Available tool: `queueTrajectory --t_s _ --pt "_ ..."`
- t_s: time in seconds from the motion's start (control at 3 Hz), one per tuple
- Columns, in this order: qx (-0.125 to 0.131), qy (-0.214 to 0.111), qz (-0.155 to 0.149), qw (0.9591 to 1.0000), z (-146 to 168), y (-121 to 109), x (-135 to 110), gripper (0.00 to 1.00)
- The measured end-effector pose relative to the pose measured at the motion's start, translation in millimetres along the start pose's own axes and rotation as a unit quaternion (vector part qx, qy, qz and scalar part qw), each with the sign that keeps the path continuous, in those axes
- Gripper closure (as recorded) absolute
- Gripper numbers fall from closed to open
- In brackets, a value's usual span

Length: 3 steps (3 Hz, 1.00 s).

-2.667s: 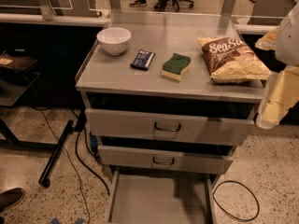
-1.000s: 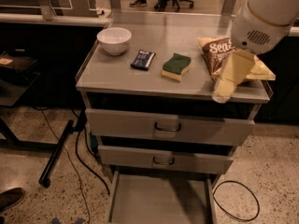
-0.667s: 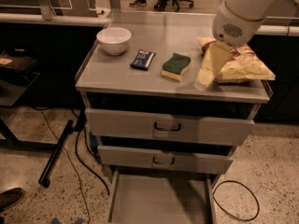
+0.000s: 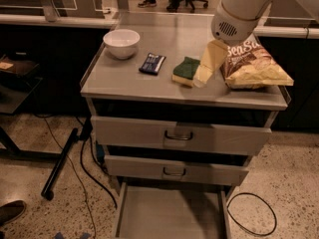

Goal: Place sponge into bottom drawer

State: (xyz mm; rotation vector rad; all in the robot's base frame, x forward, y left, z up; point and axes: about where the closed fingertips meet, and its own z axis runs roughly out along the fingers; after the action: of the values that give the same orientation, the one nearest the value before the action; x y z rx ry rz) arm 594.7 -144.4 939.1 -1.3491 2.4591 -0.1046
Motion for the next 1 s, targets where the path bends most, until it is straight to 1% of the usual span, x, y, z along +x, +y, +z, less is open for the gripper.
queueTrajectory --t_s 0.33,0.67,1.0 --pt "0.008 -0.010 -0.026 0.9996 33.6 -13.7 -61.7 0.00" --pt "0.008 -0.011 -0.027 0.9996 34.4 -13.4 -63.7 0.00" --pt "0.016 -0.013 -0.027 0.9994 34.7 -15.8 -60.7 0.00"
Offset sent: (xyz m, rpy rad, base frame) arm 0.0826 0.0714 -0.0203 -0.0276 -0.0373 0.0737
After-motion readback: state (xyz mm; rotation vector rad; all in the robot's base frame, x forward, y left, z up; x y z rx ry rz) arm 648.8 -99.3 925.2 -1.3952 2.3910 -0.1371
